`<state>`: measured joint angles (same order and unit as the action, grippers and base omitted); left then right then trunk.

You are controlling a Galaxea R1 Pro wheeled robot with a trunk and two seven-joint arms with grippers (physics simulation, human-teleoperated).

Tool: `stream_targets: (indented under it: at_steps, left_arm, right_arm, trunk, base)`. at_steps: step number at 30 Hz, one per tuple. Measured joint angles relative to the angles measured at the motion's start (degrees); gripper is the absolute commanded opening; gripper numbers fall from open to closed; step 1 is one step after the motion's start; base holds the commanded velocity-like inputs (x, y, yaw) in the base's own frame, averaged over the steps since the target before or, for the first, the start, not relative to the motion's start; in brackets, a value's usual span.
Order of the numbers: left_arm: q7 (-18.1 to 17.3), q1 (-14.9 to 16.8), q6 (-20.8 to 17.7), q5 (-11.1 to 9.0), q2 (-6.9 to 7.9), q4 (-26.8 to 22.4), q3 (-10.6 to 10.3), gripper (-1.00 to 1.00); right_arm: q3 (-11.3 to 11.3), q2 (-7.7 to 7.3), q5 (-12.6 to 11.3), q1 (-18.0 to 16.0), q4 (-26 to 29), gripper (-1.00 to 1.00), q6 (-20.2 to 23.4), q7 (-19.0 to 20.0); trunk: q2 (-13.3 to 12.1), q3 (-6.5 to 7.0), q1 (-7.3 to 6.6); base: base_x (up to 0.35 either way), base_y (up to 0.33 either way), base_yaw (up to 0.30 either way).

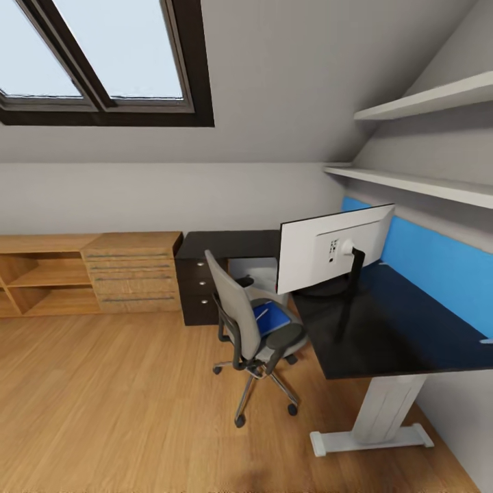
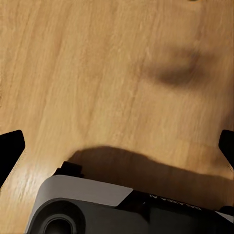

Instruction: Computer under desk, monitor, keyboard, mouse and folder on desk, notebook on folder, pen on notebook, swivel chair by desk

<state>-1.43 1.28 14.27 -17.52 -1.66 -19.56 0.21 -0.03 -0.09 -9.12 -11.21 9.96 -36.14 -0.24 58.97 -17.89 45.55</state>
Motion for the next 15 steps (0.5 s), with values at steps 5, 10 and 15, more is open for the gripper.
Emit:
stream_targets:
  at_steps: [5,10,15]
  left_arm:
    - [-0.01,0.0,2.33,-0.06,0.0,0.0,0.03,1.0]
    - [-0.01,0.0,2.79,-0.08,0.0,0.0,0.04,1.0]
    - [-0.01,0.0,2.94,-0.06,0.0,0.0,0.04,1.0]
  right_arm:
    - [0.0,0.0,-0.03,0.0,0.0,1.0,0.02,0.0]
    - [0.0,0.0,-0.03,0.0,0.0,1.0,0.02,0.0]
    - [-0.15,0.0,-0.11,0.0,-0.06,1.0,0.01,0.0]
  trunk:
    - [0.0,-0.46,-0.01]
    - [0.0,-0.91,-0.01]
    - [0.0,-1.23,0.0]
  base:
    - [0.111,0.167,0.0]
    - [0.149,0.252,0.0]
    - [0.112,0.204,0.0]
